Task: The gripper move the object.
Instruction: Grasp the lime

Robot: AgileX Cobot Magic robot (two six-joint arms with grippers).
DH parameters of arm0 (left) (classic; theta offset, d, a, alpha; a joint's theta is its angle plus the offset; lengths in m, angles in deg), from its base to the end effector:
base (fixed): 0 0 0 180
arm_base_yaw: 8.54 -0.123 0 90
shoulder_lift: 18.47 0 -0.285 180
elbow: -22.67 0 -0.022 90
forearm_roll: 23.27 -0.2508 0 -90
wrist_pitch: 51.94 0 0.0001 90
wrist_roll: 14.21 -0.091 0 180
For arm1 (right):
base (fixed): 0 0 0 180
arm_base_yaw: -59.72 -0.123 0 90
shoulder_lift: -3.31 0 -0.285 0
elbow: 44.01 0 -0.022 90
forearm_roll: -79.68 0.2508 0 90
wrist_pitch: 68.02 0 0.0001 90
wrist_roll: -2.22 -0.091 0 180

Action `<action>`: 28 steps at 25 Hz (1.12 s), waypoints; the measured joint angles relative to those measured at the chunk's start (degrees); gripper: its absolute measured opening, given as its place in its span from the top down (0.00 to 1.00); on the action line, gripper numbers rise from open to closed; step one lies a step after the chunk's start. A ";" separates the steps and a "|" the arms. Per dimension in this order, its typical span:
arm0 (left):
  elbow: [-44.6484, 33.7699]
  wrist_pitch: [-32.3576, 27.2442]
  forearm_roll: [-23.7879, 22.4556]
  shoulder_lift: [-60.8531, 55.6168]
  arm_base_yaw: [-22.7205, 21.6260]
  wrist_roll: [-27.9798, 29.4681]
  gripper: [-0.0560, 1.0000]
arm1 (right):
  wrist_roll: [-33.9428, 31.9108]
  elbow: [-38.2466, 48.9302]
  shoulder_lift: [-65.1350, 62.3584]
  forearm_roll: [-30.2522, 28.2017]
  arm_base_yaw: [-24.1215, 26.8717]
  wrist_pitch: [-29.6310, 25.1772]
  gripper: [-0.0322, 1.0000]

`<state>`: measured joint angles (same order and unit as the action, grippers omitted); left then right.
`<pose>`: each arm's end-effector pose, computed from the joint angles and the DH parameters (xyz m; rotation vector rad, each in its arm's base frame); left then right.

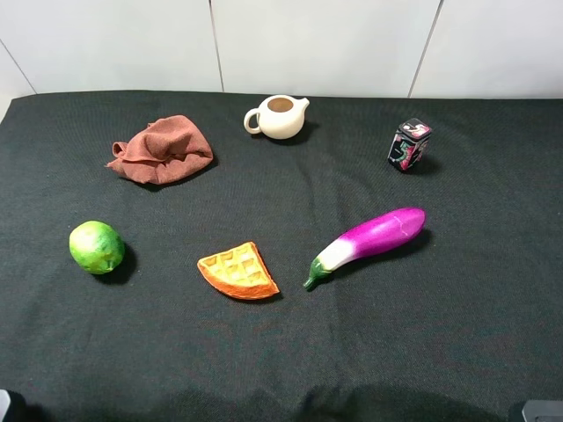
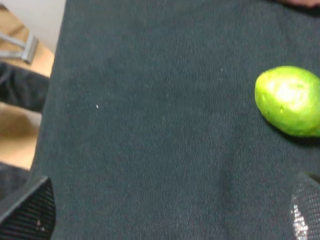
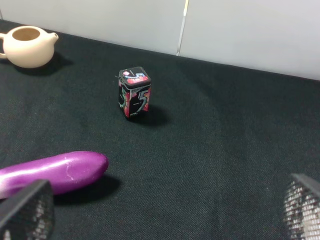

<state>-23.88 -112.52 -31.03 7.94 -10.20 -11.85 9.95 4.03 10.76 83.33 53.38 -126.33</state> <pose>0.0434 0.0120 0.2822 -0.0631 2.3251 0.1646 -0.0058 0.0043 0.2835 -0.2450 1.9699 0.0598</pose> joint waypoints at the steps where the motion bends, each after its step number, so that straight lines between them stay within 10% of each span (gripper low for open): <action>1: 0.34 0.00 0.00 1.86 0.00 0.30 0.01 | 0.00 0.00 0.00 0.00 0.00 0.00 0.30; 19: 4.41 11.12 1.35 33.49 0.00 9.70 0.01 | 0.00 0.00 0.00 0.00 0.00 0.00 0.30; 28: 4.41 18.21 7.13 44.73 0.00 1.51 0.01 | 0.00 0.00 0.00 0.00 0.00 0.00 0.30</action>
<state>-19.47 -94.30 -23.90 52.68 -10.20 -10.33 9.95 4.03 10.76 83.33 53.38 -126.33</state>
